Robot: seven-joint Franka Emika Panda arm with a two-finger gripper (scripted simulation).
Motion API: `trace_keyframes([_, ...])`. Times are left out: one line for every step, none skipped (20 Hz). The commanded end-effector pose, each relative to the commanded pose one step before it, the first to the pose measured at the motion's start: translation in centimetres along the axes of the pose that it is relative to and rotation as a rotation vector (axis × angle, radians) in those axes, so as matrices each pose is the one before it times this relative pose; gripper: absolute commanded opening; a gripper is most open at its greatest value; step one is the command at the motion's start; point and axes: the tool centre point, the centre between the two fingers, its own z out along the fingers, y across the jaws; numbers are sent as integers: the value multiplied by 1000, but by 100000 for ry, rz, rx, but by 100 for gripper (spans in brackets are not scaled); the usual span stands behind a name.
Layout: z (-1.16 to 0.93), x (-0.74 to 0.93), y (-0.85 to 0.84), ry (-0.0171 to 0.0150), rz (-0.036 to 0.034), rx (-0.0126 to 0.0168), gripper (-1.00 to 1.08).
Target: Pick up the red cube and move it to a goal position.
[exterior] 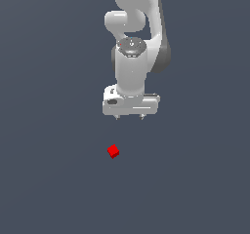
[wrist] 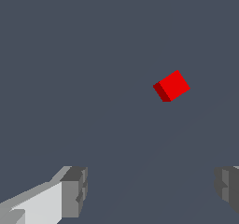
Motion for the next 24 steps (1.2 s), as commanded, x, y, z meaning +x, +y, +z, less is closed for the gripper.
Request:
trace_keyframes([0, 0, 1, 0, 0, 0, 100])
trace_keyframes([15, 4, -1, -1, -69, -2, 100])
trace_keyframes([45, 14, 41, -5, -138, 0, 100])
trace_keyframes([75, 23, 40, -9, -276, -2, 100])
trace_keyframes([105, 32, 65, -12, -372, -2, 100])
trace_keyframes([135, 41, 81, -16, -483, -3, 100])
trace_keyframes([165, 51, 101, -19, -590, -3, 100])
trace_keyframes([196, 60, 120, -23, -697, -4, 100])
trace_keyframes([227, 70, 138, -27, -808, -4, 100])
trace_keyframes([258, 80, 156, -30, -921, -5, 100])
trace_keyframes([289, 90, 177, -34, -1031, -5, 100])
trace_keyframes([322, 100, 195, -37, -1147, -6, 100])
trace_keyframes([354, 111, 215, -41, -1261, -6, 100])
trace_keyframes([387, 122, 235, -45, -1380, -7, 100])
trace_keyframes([421, 133, 255, -49, -1501, -7, 100])
trace_keyframes([456, 145, 275, -52, -1626, -8, 100])
trace_keyframes([492, 158, 296, -56, -1753, -8, 100])
trace_keyframes([529, 170, 320, -60, -1881, -9, 100])
trace_keyframes([565, 183, 340, -64, -2011, -10, 100])
trace_keyframes([596, 195, 359, -68, -2122, -11, 100])
trace_keyframes([622, 205, 374, -70, -2215, -13, 100])
trace_keyframes([643, 214, 387, -73, -2291, -14, 100])
trace_keyframes([658, 221, 396, -75, -2349, -16, 100])
trace_keyframes([667, 227, 401, -76, -2383, -19, 100])
